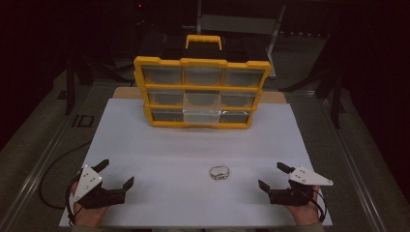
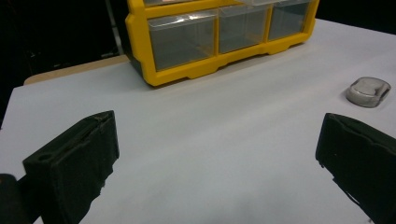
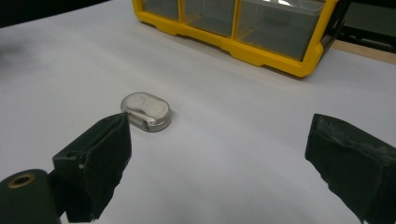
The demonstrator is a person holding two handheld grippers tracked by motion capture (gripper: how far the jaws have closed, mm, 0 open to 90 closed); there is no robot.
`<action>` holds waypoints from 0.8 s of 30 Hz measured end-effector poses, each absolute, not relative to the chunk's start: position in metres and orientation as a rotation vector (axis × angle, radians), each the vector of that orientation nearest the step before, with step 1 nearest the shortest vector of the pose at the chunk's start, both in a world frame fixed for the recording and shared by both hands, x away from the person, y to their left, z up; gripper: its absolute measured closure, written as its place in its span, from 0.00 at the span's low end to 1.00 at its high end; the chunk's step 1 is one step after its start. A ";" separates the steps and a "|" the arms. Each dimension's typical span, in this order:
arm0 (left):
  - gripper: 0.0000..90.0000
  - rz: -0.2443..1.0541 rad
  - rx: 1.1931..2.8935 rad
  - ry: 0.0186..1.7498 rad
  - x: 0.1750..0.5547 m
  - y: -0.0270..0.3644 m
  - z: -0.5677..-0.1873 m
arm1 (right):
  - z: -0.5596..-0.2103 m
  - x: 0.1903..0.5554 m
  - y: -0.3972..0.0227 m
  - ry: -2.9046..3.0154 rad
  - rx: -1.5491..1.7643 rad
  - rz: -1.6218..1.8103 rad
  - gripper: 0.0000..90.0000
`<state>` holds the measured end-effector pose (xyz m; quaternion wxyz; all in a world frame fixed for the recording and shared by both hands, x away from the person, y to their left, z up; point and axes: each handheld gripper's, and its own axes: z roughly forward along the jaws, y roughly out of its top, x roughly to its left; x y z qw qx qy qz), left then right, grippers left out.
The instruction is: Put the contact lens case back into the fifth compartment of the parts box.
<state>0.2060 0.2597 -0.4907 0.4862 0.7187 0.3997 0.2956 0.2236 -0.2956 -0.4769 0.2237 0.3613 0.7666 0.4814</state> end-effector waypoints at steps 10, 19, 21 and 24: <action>0.00 0.724 1.750 0.972 0.205 0.259 -0.491 | -0.465 0.233 -0.287 2.208 1.024 1.261 0.08; 0.00 0.738 1.737 0.967 0.204 0.258 -0.492 | -0.452 0.247 -0.282 2.279 1.053 1.265 0.08; 0.00 0.742 1.738 0.966 0.203 0.258 -0.491 | -0.449 0.251 -0.279 2.290 1.053 1.260 0.08; 0.00 0.746 1.740 0.969 0.204 0.258 -0.492 | -0.445 0.254 -0.276 2.305 1.042 1.251 0.08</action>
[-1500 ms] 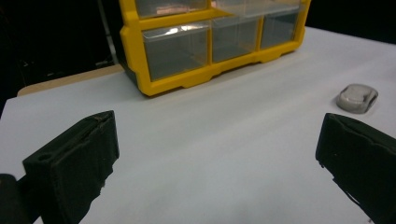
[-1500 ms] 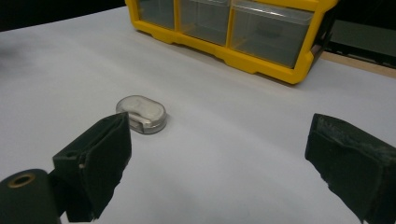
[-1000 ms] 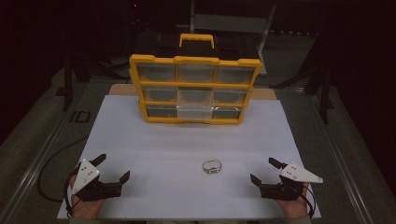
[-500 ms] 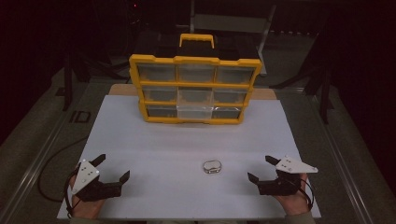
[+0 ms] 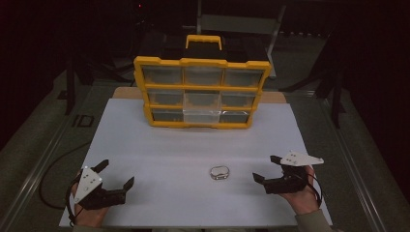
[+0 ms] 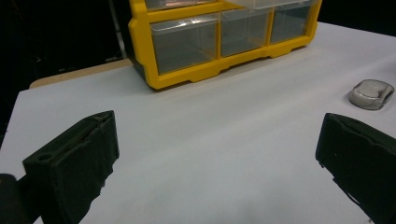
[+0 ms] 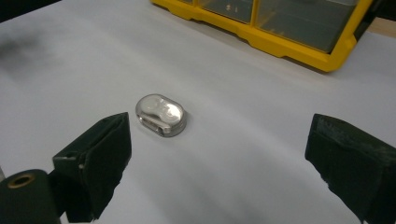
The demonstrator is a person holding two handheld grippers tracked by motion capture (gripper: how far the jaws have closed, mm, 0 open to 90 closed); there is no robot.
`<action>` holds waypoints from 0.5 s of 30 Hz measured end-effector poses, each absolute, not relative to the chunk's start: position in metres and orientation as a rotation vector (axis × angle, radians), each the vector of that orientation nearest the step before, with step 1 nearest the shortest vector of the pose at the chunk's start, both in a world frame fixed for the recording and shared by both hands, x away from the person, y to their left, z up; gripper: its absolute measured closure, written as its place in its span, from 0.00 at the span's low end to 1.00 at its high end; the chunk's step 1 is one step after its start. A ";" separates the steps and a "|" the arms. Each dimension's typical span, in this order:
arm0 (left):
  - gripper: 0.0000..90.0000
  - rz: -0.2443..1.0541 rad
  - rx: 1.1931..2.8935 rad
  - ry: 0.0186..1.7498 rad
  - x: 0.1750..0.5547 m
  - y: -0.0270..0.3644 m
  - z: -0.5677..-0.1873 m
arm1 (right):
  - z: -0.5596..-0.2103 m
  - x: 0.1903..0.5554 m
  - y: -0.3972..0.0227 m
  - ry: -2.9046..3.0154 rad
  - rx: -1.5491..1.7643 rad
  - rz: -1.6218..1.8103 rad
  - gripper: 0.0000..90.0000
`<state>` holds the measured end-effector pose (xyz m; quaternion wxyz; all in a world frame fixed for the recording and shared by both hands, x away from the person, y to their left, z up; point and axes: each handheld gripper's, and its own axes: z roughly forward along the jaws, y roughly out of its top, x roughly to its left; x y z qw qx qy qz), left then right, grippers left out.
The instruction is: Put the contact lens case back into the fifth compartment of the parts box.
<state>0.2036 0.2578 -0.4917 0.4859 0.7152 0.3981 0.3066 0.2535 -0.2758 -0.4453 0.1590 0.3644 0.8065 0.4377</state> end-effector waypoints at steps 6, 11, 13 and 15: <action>0.00 0.742 1.746 0.966 0.204 0.257 -0.492 | -0.439 0.265 -0.260 2.380 0.972 1.151 0.08; 0.00 0.736 1.749 0.969 0.205 0.256 -0.493 | -0.433 0.273 -0.250 2.431 0.930 1.104 0.08; 0.00 0.736 1.753 0.965 0.205 0.255 -0.493 | -0.430 0.276 -0.246 2.448 0.902 1.073 0.08; 0.00 0.736 1.758 0.965 0.205 0.254 -0.494 | -0.427 0.278 -0.241 2.459 0.888 1.055 0.08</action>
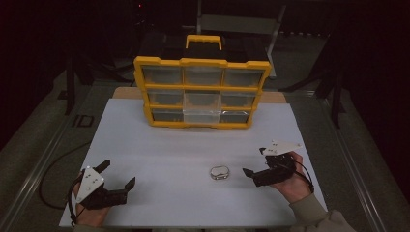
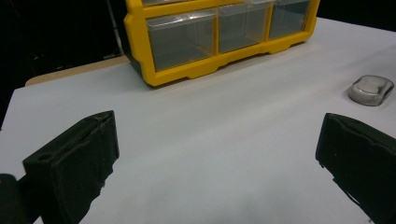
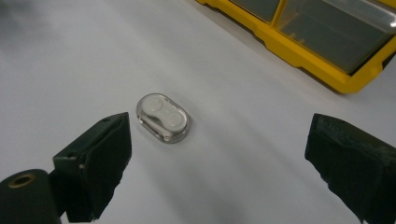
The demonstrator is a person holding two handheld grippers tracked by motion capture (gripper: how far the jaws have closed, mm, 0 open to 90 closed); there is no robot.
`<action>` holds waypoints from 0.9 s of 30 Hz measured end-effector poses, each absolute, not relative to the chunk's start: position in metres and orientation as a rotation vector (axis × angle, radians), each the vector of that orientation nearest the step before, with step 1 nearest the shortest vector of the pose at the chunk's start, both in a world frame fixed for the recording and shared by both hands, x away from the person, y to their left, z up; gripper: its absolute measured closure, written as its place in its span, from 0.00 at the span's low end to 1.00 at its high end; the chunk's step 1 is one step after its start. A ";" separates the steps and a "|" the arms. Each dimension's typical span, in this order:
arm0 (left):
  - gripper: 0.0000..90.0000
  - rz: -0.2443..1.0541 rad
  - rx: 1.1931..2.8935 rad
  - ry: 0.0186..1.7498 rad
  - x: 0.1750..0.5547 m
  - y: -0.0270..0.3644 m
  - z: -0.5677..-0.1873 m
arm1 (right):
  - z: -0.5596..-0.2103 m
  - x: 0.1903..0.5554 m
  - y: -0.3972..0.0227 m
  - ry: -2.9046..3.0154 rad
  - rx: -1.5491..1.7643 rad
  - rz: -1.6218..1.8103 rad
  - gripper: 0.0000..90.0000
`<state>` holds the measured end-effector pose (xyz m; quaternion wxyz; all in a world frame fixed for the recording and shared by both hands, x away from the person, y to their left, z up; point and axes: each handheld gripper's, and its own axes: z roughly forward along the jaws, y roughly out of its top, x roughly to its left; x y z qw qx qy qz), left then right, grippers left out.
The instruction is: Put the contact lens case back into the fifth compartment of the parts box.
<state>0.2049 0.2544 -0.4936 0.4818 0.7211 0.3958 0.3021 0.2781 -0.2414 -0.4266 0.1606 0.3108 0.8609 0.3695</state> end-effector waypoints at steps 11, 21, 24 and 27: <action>0.00 0.729 1.760 0.968 0.206 0.254 -0.494 | -0.421 0.290 -0.221 2.547 0.840 0.987 0.08; 0.00 0.727 1.758 0.970 0.206 0.254 -0.495 | -0.420 0.295 -0.203 2.619 0.793 0.919 0.09; 0.00 0.728 1.761 0.967 0.206 0.254 -0.495 | -0.418 0.298 -0.199 2.642 0.773 0.913 0.09; 0.00 0.726 1.763 0.969 0.206 0.254 -0.495 | -0.418 0.301 -0.195 2.665 0.763 0.904 0.09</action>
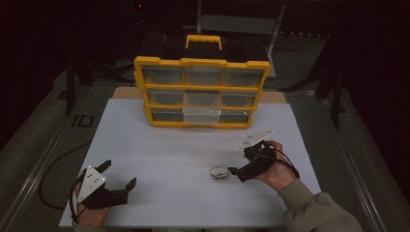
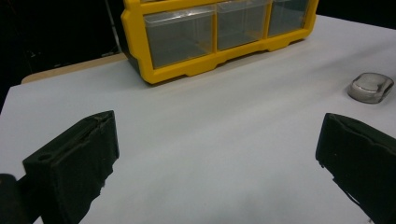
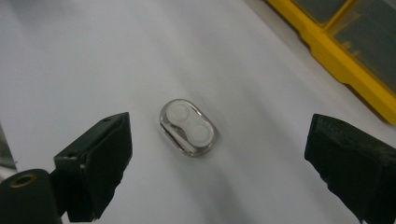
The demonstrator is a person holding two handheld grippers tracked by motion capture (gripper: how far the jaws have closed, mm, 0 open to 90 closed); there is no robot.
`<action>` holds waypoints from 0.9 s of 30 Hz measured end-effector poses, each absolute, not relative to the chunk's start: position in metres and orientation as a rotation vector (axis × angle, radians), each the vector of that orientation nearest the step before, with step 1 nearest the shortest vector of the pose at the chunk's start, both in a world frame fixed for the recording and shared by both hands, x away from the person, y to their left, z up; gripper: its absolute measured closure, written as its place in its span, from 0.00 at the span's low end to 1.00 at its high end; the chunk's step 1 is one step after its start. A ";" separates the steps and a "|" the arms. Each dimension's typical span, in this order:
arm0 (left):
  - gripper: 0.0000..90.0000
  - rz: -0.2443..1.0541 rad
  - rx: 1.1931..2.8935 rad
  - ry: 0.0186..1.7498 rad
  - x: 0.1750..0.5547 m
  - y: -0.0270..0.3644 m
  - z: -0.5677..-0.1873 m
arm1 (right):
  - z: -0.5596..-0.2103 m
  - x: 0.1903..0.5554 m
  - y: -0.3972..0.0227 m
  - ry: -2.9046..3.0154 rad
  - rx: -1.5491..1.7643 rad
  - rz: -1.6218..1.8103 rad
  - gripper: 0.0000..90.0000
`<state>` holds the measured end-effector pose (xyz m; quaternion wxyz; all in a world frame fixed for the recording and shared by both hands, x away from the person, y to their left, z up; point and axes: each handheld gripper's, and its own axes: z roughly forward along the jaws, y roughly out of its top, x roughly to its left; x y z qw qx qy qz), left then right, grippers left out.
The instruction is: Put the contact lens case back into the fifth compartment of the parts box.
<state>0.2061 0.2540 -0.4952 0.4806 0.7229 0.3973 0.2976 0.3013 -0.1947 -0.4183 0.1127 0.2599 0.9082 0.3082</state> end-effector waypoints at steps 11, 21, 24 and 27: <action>0.00 0.724 1.766 0.969 0.207 0.254 -0.496 | -0.430 0.308 -0.180 2.739 0.716 0.847 0.09; 0.00 0.723 1.770 0.966 0.207 0.253 -0.496 | -0.441 0.317 -0.169 2.811 0.698 0.779 0.09; 0.00 0.722 1.771 0.966 0.207 0.254 -0.496 | -0.444 0.318 -0.164 2.830 0.687 0.750 0.09; 0.00 0.723 1.771 0.966 0.207 0.253 -0.496 | -0.447 0.320 -0.160 2.850 0.657 0.707 0.09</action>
